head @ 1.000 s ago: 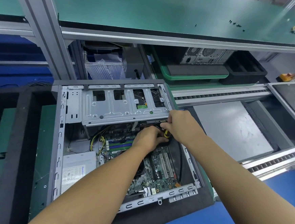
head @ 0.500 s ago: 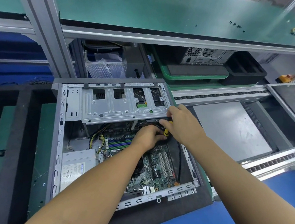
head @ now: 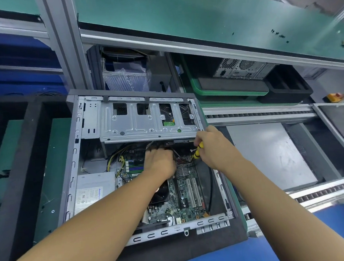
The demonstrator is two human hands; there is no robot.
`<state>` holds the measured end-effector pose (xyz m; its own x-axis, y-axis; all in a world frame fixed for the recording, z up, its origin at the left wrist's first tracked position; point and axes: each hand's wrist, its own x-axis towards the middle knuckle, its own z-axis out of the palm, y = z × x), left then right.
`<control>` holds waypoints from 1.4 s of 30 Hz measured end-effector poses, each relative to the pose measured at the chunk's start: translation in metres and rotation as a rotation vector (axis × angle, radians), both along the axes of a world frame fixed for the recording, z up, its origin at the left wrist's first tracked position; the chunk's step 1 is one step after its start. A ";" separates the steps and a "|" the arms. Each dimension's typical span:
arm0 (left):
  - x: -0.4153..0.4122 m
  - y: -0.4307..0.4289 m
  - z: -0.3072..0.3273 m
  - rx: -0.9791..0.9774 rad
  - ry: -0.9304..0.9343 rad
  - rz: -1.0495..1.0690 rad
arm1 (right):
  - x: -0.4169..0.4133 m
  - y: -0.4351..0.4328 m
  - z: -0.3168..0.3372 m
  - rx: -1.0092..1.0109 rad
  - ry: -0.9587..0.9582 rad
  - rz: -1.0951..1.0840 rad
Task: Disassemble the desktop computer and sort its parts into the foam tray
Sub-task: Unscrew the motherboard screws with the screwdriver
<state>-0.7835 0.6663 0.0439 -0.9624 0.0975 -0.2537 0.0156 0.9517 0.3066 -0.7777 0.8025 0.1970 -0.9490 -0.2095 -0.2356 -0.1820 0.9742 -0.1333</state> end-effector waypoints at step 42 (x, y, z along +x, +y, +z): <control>0.004 0.008 -0.005 0.040 0.255 -0.025 | 0.019 0.001 -0.002 -0.037 0.014 -0.037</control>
<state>-0.7798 0.6742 0.0393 -0.9919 0.1268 0.0013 0.1203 0.9373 0.3272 -0.7588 0.8031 0.1955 -0.9595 -0.1825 -0.2147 -0.1480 0.9748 -0.1672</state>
